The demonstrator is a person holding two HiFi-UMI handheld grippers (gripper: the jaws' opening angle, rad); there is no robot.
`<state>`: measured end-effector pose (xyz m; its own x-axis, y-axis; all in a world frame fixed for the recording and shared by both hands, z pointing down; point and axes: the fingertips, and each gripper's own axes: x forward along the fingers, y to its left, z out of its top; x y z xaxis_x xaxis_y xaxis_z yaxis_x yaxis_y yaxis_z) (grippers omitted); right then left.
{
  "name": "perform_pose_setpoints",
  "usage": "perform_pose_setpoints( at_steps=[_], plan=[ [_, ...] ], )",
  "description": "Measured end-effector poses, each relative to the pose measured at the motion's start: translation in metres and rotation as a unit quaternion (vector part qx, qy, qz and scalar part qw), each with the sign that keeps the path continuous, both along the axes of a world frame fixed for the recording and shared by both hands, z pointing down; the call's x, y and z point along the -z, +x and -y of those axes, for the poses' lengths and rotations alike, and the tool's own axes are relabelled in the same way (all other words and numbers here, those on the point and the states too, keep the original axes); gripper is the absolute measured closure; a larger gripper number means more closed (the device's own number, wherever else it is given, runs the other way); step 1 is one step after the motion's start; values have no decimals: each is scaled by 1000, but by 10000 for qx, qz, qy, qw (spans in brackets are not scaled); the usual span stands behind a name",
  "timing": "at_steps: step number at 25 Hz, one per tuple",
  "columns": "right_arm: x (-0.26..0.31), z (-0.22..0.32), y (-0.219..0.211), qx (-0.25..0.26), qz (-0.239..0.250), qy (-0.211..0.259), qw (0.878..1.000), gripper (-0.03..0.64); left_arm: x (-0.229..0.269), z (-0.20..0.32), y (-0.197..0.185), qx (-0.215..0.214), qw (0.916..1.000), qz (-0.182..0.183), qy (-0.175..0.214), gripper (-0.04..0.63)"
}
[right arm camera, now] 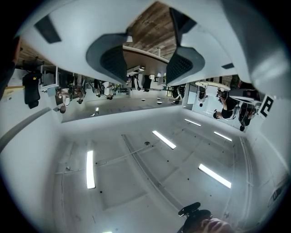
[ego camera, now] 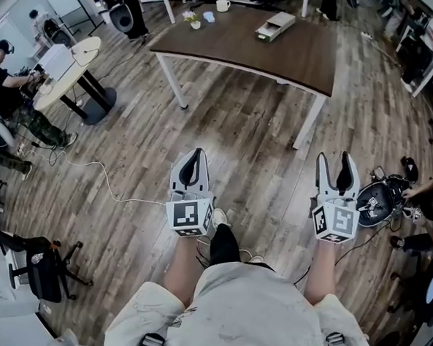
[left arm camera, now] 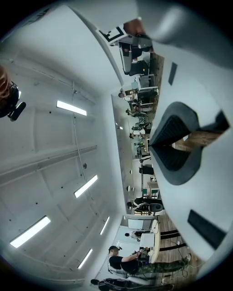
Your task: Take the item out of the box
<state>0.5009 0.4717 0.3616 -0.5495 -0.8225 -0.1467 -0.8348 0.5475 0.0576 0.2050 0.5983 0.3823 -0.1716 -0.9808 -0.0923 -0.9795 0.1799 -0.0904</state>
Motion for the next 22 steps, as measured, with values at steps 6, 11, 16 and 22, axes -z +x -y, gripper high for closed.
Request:
perform_pose_setpoints(
  at_steps=[6,11,16,22],
  plan=[
    [-11,35,-40,140,-5,-189,9997,308,-11,27,-36,127,9997,-106,-152,594],
    [-23,73,-93,345,-194,-359,9986,310,-22,60,-83,271,9991,-217,-242,594],
    [-32,112,-158,495,-321,-494,9970,310,-35,92,-145,431,9981,-325,-289,594],
    [-27,157,-245,709,-395,-506,9954,310,-34,126,-223,607,9972,-372,-237,594]
  ],
)
